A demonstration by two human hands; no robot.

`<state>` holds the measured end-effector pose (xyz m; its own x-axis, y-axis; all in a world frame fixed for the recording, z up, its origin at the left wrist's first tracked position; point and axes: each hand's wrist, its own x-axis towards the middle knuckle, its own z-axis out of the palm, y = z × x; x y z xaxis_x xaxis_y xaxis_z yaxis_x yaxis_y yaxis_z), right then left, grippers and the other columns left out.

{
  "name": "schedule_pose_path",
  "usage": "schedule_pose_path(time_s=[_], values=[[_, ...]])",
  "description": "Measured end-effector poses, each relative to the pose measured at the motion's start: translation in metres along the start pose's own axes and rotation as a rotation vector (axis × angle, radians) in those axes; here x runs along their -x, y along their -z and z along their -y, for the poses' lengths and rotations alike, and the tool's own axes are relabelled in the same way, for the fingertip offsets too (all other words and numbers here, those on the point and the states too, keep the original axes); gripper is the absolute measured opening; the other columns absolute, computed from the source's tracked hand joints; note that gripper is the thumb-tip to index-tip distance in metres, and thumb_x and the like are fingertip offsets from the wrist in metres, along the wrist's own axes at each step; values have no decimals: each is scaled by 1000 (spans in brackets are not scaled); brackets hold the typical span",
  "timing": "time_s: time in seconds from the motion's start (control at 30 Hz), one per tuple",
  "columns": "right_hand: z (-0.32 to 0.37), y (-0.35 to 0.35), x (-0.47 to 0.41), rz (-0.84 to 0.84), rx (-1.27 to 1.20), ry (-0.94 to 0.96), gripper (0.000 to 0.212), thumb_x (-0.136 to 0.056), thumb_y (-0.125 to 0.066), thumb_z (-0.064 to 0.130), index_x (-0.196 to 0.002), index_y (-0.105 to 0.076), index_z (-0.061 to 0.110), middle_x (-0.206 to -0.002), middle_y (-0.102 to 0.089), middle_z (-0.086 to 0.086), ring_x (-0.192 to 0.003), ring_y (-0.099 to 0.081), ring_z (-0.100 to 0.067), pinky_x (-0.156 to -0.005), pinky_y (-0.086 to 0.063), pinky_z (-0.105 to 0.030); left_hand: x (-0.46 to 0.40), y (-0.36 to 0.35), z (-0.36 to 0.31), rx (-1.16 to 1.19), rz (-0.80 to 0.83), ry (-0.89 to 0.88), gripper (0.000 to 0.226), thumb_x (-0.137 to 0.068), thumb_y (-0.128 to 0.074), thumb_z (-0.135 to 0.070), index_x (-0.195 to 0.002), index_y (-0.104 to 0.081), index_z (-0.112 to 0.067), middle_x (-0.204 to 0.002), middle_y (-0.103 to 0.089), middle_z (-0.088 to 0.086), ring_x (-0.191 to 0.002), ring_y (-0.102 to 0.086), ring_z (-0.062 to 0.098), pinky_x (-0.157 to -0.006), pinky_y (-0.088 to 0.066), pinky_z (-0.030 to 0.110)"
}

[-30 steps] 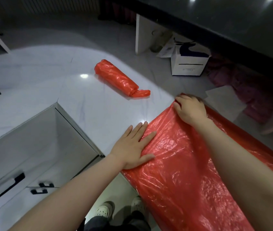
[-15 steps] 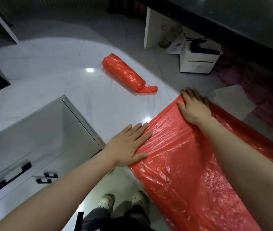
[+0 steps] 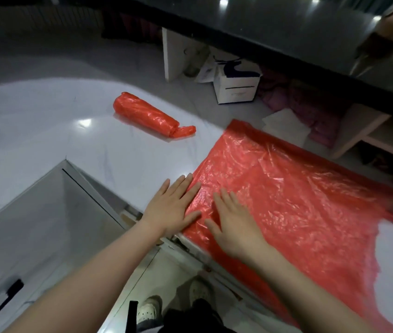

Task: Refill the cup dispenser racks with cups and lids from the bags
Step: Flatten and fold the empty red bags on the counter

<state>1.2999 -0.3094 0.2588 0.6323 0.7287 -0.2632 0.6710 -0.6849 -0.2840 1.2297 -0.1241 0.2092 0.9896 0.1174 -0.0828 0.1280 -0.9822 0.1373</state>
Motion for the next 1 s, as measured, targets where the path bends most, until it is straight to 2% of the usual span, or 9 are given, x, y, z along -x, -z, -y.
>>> schedule_pose_path(time_s=[0.17, 0.33, 0.43, 0.53, 0.6, 0.67, 0.8, 0.9, 1.0], values=[[-22, -31, 26, -10, 112, -29, 73, -90, -17, 69, -149, 14, 40, -158, 20, 9, -146, 19, -15, -114, 13, -42, 0, 9, -1, 13, 63, -12, 78, -86, -6, -72, -151, 9, -32, -160, 13, -1, -147, 12, 15, -117, 10, 41], [-51, -25, 51, -61, 121, -261, 77, -84, -14, 77, -149, 9, 44, -158, 17, 11, -147, 14, -16, -116, 7, -45, 0, 15, 1, -2, 114, -49, 76, -90, -13, -71, -149, 14, -33, -160, 16, 3, -147, 13, 19, -117, 7, 44], [-56, -18, 74, -132, 47, -448, 74, -91, -25, 68, -153, -6, 33, -162, -1, 3, -149, 0, -20, -119, -7, -48, 3, 21, 2, 20, 157, -62, 80, -86, -13, -75, -148, 18, -35, -158, 23, 6, -146, 17, 24, -118, 8, 46], [-48, -18, 107, -310, 4, -454, 68, -93, -28, 64, -150, -28, 26, -158, -23, 0, -147, -14, -19, -119, -16, -43, 9, 29, 3, 99, -21, -124, 81, -82, -9, -76, -149, 14, -36, -155, 30, 3, -143, 23, 22, -118, 7, 41], [-42, -24, 131, -327, -13, -434, 74, -88, -19, 68, -146, -36, 26, -156, -30, 1, -145, -20, -18, -119, -15, -41, 13, 32, 0, 133, -99, -240, 79, -85, -10, -75, -152, 1, -35, -158, 20, -1, -144, 19, 16, -118, 4, 39], [-40, -37, 155, -308, -17, -479, 80, -82, -18, 73, -147, -35, 30, -157, -25, 6, -147, -14, -17, -118, -5, -43, 17, 29, -5, 124, -55, -317, 83, -81, -9, -79, -151, -7, -36, -160, 7, -4, -146, 12, 17, -118, 4, 39], [-47, -61, 188, -367, 30, -644, 74, -81, -52, 68, -145, -37, 33, -156, -25, 8, -147, -12, -19, -115, 4, -46, 27, 12, -2, 18, 95, -331, 101, -62, 3, -93, -148, 12, -41, -158, 16, -5, -146, 15, 25, -115, 12, 45], [-61, -62, 203, -452, -17, -775, 65, -80, -72, 41, -138, -49, 23, -148, -43, -2, -139, -34, -25, -115, -17, -55, 28, 6, 9, -68, 114, -342, 106, -54, 10, -95, -142, 24, -40, -155, 23, -5, -145, 20, 25, -112, 18, 43], [-70, -58, 207, -497, -53, -797, 58, -73, -78, 28, -127, -60, 15, -130, -59, -9, -120, -53, -31, -105, -36, -50, 24, 9, 17, -91, 127, -351, 111, -51, 11, -96, -145, 22, -38, -157, 19, -4, -146, 17, 25, -114, 14, 42]])
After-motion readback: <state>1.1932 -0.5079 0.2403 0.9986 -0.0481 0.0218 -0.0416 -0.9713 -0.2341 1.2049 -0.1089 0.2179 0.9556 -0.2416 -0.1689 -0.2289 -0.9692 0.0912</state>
